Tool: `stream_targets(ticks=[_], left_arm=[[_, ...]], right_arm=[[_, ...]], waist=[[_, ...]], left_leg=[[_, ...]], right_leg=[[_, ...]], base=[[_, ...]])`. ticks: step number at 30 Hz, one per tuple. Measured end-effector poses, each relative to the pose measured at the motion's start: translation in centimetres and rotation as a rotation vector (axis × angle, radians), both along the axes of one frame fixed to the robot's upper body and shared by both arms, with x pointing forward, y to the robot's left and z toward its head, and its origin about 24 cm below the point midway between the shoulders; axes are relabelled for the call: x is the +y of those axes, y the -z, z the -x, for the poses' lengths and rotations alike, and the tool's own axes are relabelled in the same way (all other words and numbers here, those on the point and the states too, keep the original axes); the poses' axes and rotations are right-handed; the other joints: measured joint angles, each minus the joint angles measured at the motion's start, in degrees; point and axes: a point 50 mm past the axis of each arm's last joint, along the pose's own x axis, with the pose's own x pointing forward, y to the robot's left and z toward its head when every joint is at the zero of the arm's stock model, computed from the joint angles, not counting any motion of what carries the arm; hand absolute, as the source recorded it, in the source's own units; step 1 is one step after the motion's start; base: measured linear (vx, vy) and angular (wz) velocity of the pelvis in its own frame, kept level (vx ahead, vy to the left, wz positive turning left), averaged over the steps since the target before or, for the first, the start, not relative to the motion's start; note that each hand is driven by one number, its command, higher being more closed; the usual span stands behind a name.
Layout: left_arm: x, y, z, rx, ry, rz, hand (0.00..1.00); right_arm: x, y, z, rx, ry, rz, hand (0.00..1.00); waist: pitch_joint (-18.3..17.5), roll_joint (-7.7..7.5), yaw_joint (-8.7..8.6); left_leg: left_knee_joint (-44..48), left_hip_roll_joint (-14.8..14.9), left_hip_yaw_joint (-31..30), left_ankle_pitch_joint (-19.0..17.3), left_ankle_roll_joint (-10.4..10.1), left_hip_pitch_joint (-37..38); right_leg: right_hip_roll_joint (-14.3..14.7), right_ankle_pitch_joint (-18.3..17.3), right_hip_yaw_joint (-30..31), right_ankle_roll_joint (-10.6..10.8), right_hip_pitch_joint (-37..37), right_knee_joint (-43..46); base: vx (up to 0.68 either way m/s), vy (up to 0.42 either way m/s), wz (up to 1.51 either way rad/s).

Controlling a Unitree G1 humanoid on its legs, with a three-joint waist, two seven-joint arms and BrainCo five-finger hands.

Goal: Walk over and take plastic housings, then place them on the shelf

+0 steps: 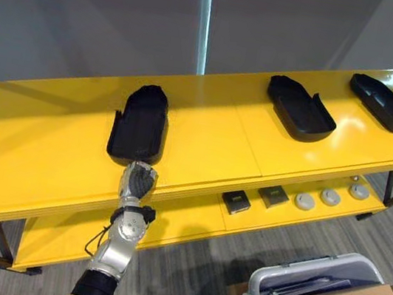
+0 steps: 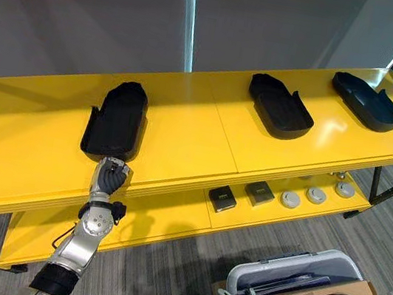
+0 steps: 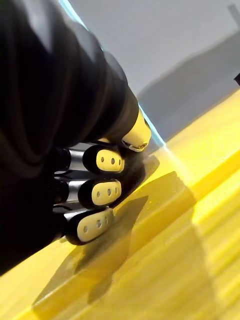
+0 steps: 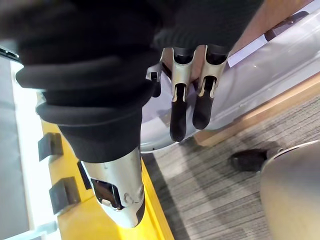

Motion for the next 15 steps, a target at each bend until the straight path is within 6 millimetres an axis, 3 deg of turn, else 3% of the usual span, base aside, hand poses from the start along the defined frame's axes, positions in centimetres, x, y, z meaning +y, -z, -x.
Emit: stream_targets(ticks=[15], left_arm=[[1.1, -1.6, -2.6, -0.013, 0.016, -0.073, 1.0]], right_arm=[[0.0, -0.1, -0.4, -0.014, -0.013, -0.011, 0.0]], waist=[[0.85, -0.06, -2.02]], left_leg=[[-0.76, -0.19, 0.66, -0.01, -0.01, -0.02]], right_leg=[[-0.07, -0.07, 0.53, 0.1, -0.62, -0.17]], base=[[0.0, 0.005, -0.02]])
